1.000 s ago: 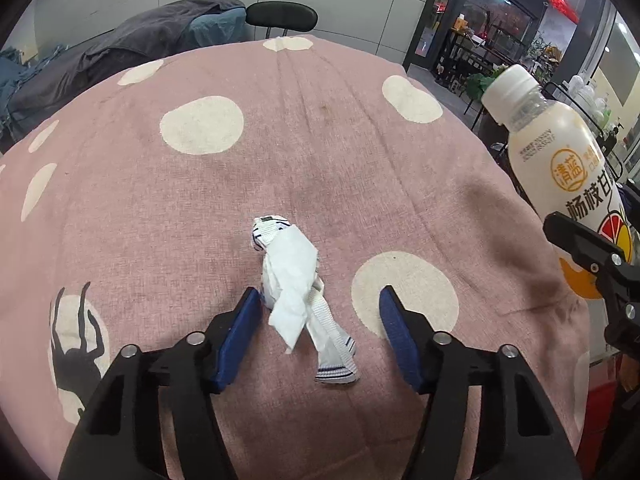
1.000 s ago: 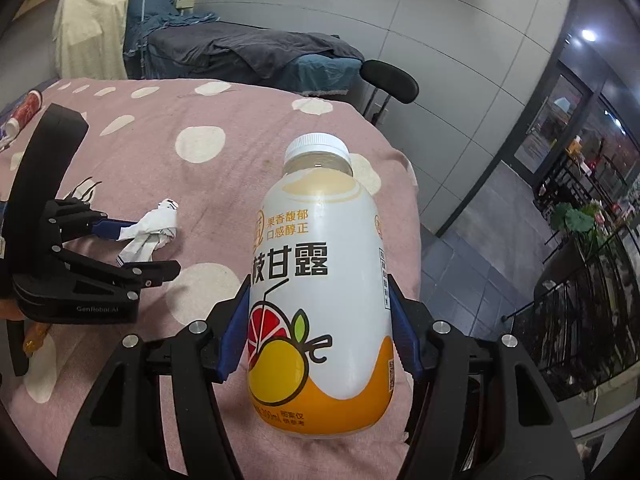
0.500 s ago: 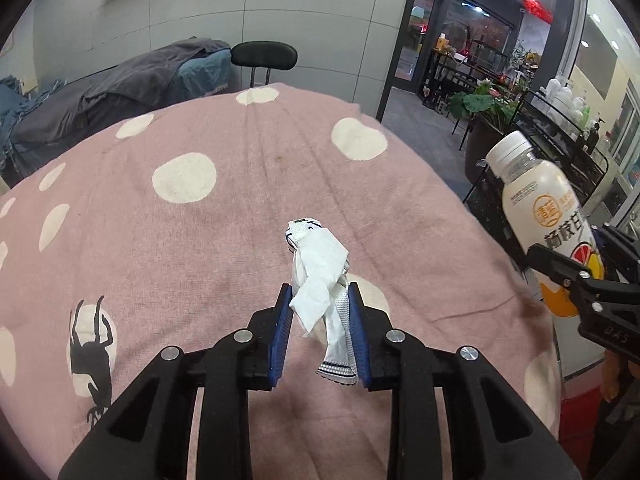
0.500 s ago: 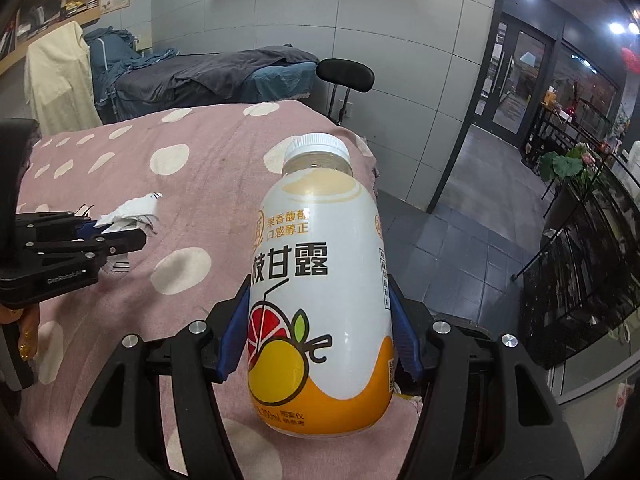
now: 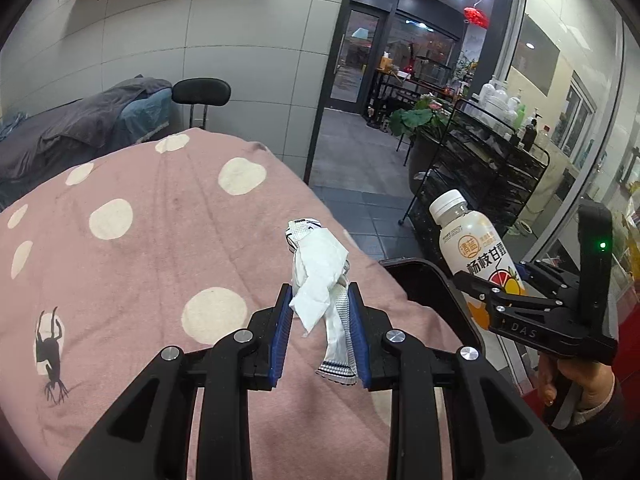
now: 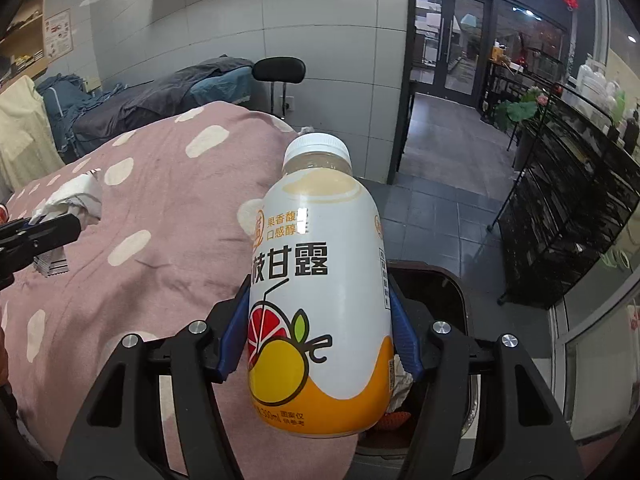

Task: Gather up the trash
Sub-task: 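Carry the bottle and tissue over the black bin and open both tools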

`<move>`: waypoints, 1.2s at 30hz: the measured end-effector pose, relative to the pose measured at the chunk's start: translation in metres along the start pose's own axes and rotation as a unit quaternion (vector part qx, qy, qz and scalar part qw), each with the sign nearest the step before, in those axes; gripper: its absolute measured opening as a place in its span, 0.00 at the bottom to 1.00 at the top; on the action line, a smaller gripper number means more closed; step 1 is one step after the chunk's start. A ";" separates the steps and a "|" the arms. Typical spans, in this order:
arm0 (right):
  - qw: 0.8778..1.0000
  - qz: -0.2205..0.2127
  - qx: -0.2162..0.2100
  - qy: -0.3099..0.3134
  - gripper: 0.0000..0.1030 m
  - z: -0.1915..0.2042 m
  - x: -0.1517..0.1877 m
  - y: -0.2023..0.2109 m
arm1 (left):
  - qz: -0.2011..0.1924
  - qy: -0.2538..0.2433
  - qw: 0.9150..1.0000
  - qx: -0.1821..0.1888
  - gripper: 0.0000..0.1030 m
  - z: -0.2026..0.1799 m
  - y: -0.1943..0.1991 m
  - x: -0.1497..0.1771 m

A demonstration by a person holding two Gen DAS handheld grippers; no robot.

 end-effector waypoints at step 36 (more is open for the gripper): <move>0.974 0.158 0.065 -0.149 0.70 -0.126 0.128 -0.159 | 0.032 -0.065 0.994 0.079 0.26 -0.106 -0.040 0.003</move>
Point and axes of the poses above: each gripper's, at about its wrist camera, not at the fingertips, and y roughly against the way its jaws point, z to its left, x to its underside, the point moved 6 cm from there along -y, roughly the way its jaws point, and after that the axes turned 1 degree about -z, right-handed, at the moved point
